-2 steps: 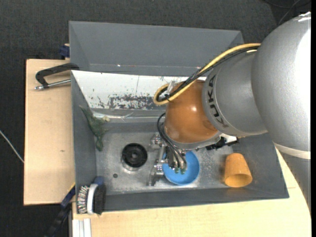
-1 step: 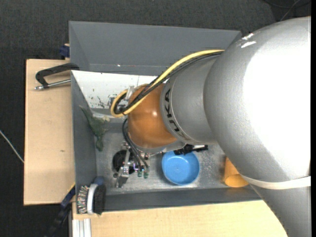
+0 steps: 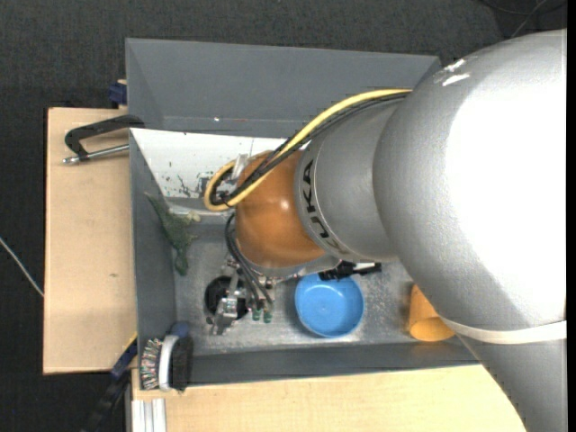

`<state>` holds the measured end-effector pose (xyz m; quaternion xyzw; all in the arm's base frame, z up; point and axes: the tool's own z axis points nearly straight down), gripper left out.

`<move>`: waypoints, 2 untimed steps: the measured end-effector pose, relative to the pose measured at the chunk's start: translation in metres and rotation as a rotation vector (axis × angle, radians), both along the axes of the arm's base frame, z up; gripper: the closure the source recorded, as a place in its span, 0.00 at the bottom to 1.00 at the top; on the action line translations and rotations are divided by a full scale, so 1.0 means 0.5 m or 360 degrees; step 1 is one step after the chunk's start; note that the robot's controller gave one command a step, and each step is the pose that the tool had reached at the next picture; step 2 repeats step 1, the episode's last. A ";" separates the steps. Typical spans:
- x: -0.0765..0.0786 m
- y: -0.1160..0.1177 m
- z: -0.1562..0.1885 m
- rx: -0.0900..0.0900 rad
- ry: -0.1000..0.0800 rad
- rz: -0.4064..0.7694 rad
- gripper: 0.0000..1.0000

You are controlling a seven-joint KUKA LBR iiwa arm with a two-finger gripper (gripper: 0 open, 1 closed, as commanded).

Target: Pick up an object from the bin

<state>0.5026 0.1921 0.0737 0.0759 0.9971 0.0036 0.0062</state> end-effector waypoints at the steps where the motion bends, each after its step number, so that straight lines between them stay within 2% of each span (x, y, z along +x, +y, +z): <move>1: 0.027 0.000 0.291 -0.0001 -0.0001 0.0082 1.00; 2: 0.027 0.000 0.291 -0.0001 -0.0001 0.0082 1.00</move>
Offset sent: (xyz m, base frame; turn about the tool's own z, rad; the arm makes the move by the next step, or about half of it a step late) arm 0.0111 -0.0022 0.1395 -0.0497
